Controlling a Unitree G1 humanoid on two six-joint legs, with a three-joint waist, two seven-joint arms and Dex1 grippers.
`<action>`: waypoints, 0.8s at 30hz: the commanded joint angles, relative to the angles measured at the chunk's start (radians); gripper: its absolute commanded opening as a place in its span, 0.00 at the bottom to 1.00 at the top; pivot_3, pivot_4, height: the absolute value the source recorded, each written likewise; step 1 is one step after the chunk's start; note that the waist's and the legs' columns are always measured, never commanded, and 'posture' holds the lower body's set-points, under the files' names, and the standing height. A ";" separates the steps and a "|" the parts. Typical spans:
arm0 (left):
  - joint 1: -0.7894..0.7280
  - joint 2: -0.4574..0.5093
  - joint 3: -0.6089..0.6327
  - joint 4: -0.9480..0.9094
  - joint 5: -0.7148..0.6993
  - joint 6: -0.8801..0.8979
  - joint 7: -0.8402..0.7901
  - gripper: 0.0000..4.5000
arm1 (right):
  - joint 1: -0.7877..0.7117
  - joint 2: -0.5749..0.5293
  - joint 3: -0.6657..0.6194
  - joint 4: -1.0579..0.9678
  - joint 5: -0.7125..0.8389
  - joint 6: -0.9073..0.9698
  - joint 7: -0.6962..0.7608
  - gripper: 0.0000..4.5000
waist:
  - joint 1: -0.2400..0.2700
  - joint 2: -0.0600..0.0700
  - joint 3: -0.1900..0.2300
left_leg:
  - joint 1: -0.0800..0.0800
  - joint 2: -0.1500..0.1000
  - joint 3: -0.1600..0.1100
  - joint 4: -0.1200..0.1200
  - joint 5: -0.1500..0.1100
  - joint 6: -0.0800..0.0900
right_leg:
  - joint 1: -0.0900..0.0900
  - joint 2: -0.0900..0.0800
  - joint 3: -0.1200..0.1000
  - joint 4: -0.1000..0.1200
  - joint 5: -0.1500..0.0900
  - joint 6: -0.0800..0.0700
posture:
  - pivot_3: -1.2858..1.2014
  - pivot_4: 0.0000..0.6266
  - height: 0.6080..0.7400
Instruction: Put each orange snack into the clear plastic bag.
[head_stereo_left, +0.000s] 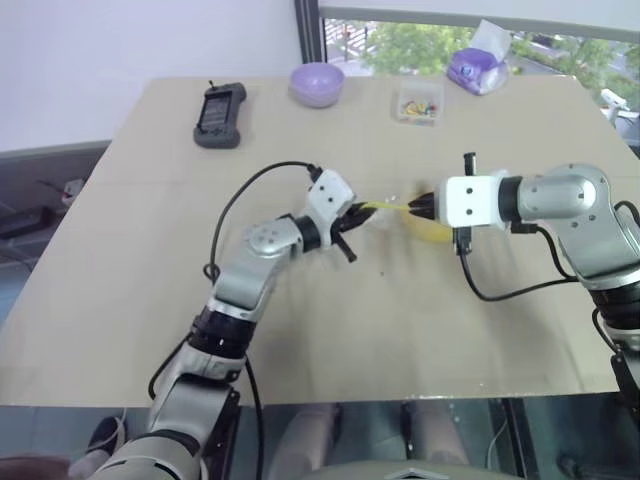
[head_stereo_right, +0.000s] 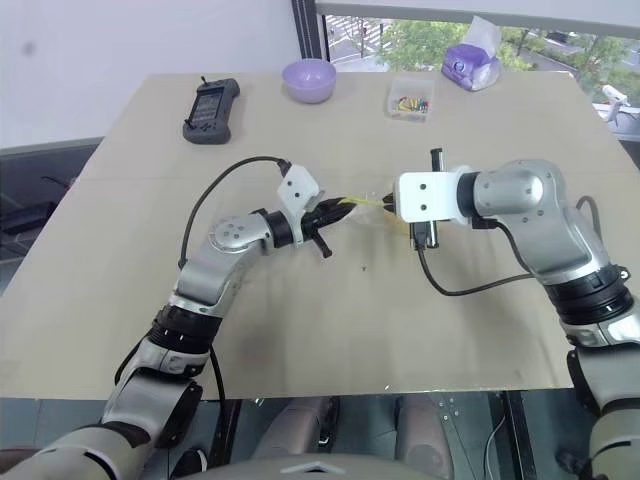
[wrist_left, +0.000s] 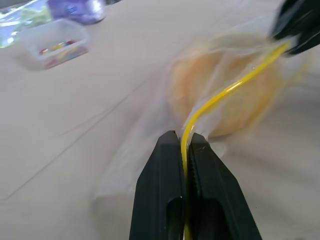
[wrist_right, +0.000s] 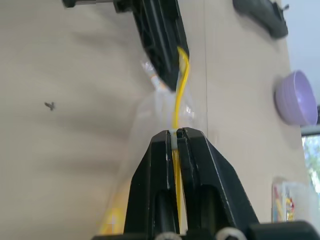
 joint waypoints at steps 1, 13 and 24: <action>-0.024 0.014 0.062 0.020 0.026 -0.029 0.052 0.00 | -0.007 -0.042 -0.056 -0.038 -0.016 0.040 -0.007 0.02 | 0.000 0.000 0.000 | 0.000 0.000 0.000 0.000 0.000 0.000 | 0.000 0.000 0.000 0.000 0.000 0.000 | 0.52 0.24 1.00; -0.059 0.010 0.089 0.077 0.041 -0.061 0.111 0.00 | 0.042 -0.166 -0.112 -0.105 0.002 0.170 0.008 0.02 | 0.001 0.000 0.000 | 0.000 0.000 0.000 0.000 0.000 0.000 | 0.000 0.000 0.000 0.000 0.000 0.000 | 0.52 0.24 1.00; -0.075 -0.009 0.080 0.093 0.037 -0.069 0.109 0.00 | 0.072 -0.209 -0.141 -0.132 0.016 0.208 -0.004 0.02 | 0.000 0.000 0.000 | 0.000 0.000 0.000 0.000 0.000 0.000 | 0.000 0.000 0.000 0.000 0.000 0.000 | 0.52 0.24 1.00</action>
